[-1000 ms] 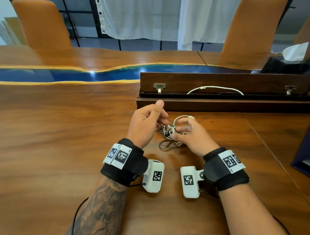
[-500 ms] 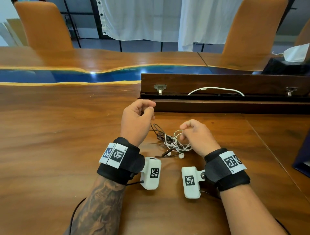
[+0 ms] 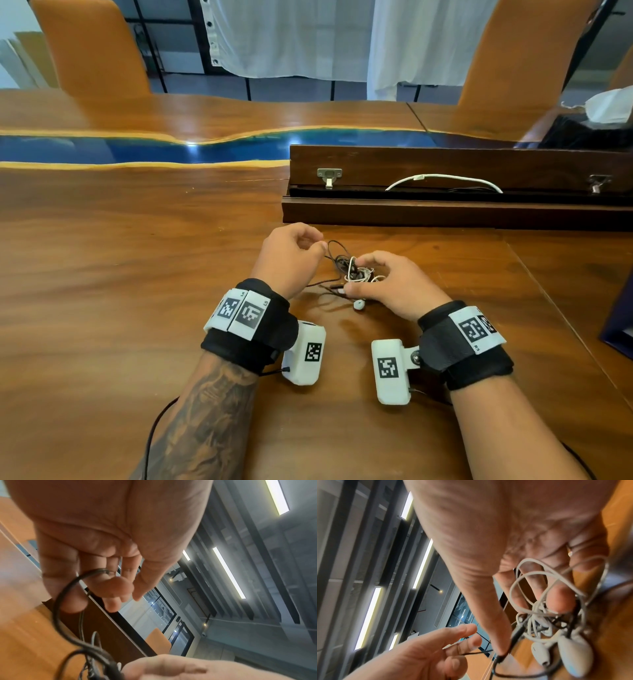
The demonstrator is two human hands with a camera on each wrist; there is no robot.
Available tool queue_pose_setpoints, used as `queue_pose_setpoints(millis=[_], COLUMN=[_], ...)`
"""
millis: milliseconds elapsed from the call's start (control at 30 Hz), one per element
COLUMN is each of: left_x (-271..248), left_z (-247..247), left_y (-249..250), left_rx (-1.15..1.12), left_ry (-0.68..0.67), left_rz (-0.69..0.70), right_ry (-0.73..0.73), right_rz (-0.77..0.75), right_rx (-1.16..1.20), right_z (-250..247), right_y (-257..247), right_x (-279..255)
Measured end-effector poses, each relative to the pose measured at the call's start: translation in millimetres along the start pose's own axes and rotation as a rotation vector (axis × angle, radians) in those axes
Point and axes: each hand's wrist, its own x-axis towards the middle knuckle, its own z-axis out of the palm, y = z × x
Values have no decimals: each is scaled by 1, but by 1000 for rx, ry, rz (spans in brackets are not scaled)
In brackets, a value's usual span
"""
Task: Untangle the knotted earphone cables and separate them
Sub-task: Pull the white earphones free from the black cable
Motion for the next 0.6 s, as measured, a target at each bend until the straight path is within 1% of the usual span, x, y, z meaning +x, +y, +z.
queue_pose_setpoints(millis=[33,133,267,467,600], left_x=[0,0,1,2,0], left_z=[1,3,3,5,7], left_y=[-1,-1,-4,-7,-5], left_rx=[-2,8,30,50,88], left_ry=[-1,-10,-24,-86,-165], left_rz=[1,1,-22,-70,-55], right_ry=[-33,-65,-115,-36,-10], right_rz=[21,13,56,-57,-89], right_rx=[10,-74,-90,-88,6], right_z=[0,0,3,4,7], right_y=[-1,3,6,4,1], right_x=[-1,2,5,2,3])
